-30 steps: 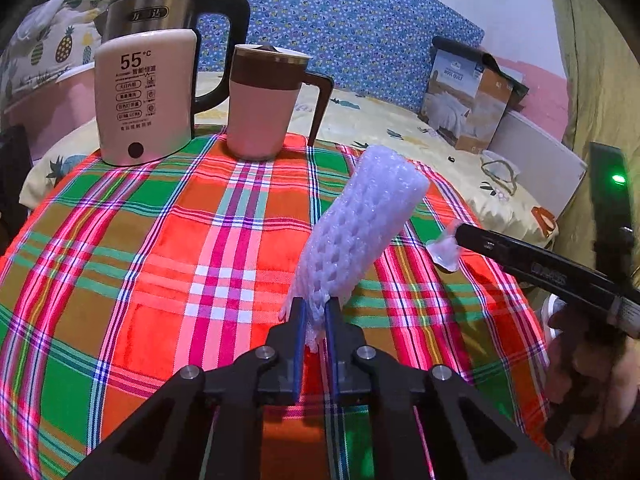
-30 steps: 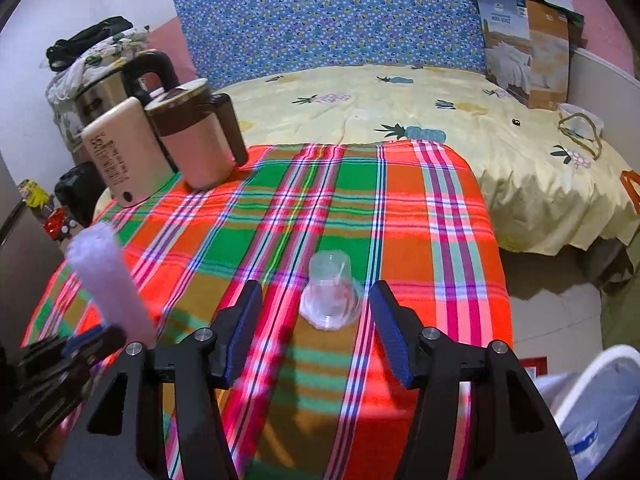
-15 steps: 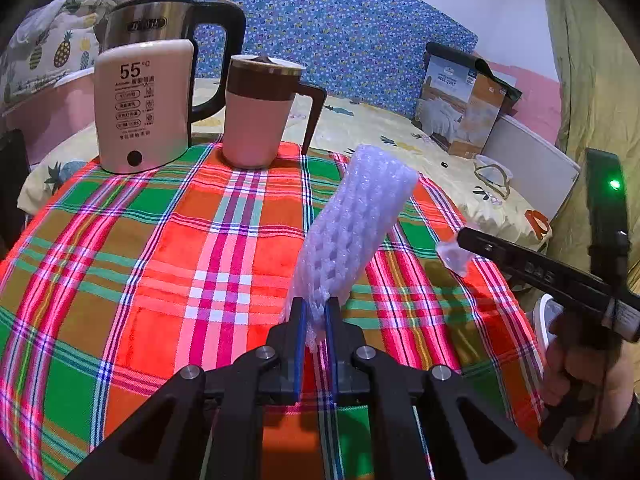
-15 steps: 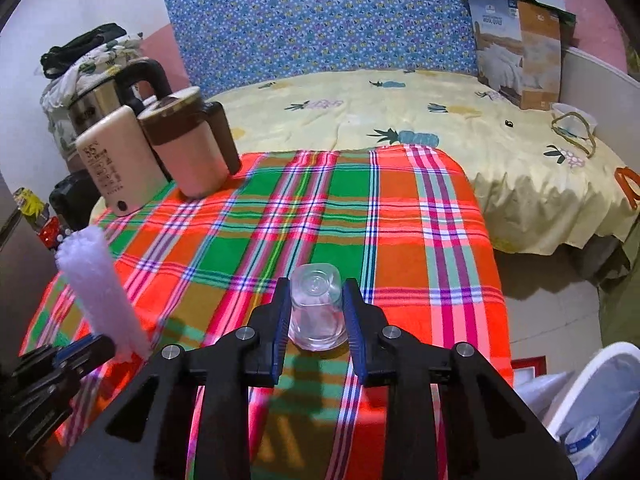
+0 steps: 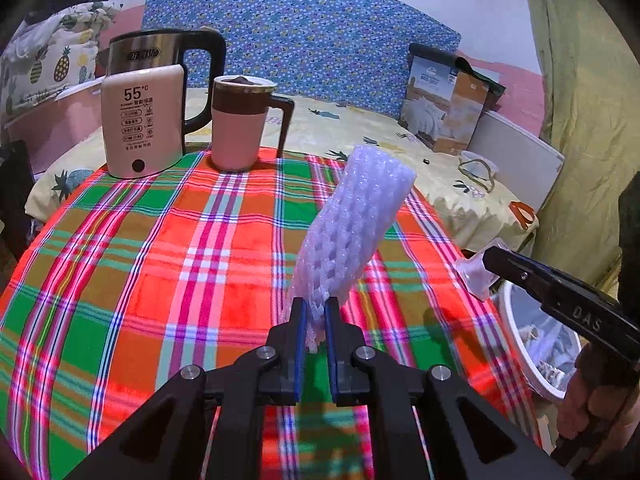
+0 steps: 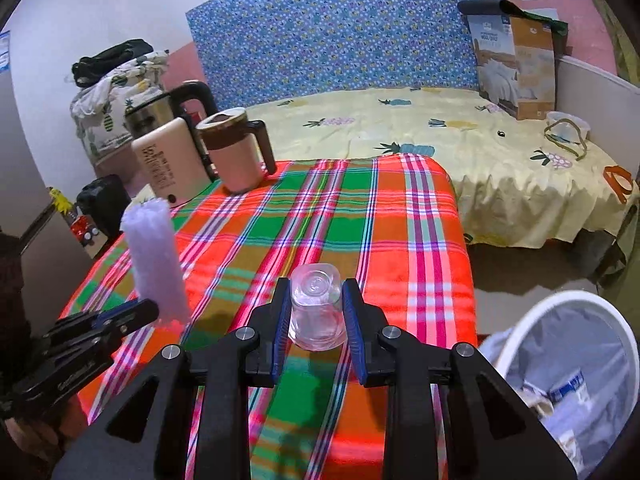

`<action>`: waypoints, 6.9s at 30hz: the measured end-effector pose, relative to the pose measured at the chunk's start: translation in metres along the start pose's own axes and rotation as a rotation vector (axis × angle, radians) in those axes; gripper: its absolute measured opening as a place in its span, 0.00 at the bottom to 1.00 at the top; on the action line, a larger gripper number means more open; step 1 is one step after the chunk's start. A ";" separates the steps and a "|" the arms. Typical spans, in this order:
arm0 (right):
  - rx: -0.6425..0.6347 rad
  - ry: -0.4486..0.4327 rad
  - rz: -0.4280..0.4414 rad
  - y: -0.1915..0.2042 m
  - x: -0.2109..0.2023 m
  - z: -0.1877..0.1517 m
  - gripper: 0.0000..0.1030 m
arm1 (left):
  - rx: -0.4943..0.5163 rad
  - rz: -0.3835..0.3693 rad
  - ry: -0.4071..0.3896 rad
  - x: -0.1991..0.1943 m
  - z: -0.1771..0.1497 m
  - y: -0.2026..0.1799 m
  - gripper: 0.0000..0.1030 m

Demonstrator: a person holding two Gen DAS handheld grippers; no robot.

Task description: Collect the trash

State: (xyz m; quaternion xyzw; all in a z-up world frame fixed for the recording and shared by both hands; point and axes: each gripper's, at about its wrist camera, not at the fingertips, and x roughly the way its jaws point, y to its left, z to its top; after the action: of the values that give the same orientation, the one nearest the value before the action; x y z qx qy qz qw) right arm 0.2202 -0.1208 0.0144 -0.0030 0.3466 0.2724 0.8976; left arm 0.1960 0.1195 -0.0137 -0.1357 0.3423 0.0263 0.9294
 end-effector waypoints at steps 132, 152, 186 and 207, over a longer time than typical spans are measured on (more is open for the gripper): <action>0.144 -0.064 -0.197 -0.057 -0.139 -0.117 0.41 | 0.268 -0.202 0.003 -0.100 -0.102 -0.167 0.28; 0.120 -0.069 -0.186 -0.035 -0.145 -0.128 0.41 | 0.235 -0.146 0.010 -0.121 -0.127 -0.145 0.28; 0.119 -0.059 -0.175 -0.032 -0.140 -0.131 0.41 | 0.233 -0.126 0.015 -0.115 -0.127 -0.144 0.28; 0.116 -0.055 -0.171 -0.027 -0.139 -0.131 0.41 | 0.239 -0.111 0.012 -0.117 -0.131 -0.145 0.28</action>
State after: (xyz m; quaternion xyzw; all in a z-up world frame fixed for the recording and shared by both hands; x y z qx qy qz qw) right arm 0.0670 -0.2371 -0.0032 0.0267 0.3357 0.1743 0.9253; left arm 0.0450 -0.0502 0.0003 -0.0431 0.3404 -0.0671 0.9369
